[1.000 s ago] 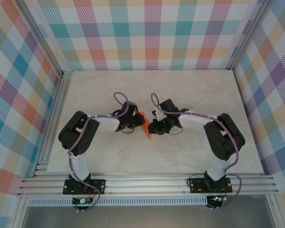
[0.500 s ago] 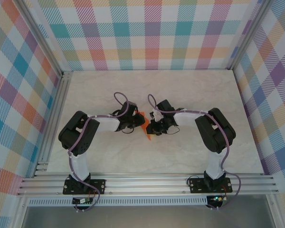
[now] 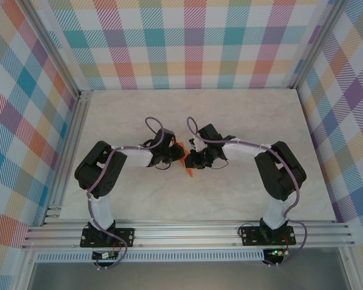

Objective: Fold a paper plane with a square sheet of paper (pick it up from the middle)
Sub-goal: Fold the wing for the fifth time at the center of the table.

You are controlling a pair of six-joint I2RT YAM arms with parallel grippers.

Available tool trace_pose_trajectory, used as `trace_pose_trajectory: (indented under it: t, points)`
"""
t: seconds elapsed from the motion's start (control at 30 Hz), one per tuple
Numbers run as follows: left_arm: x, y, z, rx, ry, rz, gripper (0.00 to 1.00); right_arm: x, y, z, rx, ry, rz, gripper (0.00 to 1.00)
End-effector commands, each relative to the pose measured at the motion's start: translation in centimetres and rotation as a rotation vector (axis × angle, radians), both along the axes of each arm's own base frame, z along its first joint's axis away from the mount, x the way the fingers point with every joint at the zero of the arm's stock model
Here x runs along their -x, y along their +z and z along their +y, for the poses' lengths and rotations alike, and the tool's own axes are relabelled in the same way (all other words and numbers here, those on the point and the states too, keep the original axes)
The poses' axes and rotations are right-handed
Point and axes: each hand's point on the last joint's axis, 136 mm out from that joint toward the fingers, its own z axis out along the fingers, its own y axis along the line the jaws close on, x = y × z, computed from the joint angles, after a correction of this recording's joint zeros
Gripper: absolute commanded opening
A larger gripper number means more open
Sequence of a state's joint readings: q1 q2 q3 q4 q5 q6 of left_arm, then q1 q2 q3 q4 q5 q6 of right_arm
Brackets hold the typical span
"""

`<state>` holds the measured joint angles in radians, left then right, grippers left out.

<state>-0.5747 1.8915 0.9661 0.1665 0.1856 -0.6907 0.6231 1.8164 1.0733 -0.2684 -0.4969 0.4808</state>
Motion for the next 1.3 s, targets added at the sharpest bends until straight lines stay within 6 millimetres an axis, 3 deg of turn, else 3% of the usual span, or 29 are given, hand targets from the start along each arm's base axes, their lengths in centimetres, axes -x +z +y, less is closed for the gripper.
trace_pose_trajectory:
  t: [0.0, 0.33, 0.87, 1.27]
  points:
    - [1.2, -4.3, 1.7, -0.113, 0.026, 0.084, 0.20, 0.2, -1.1, 0.3, 0.023, 0.019, 0.023, 0.16]
    - [1.2, -4.4, 1.8, -0.116, 0.027, 0.085, 0.20, 1.1, -3.9, -1.0, 0.096, -0.002, 0.073, 0.15]
    - [1.1, -4.4, 1.9, -0.127, 0.026, 0.081, 0.20, 3.1, -5.6, -2.6, 0.142, -0.016, 0.126, 0.13]
    - [0.8, -4.2, 1.8, -0.137, 0.023, 0.079, 0.20, 7.3, -5.2, -3.5, 0.078, 0.047, 0.233, 0.13]
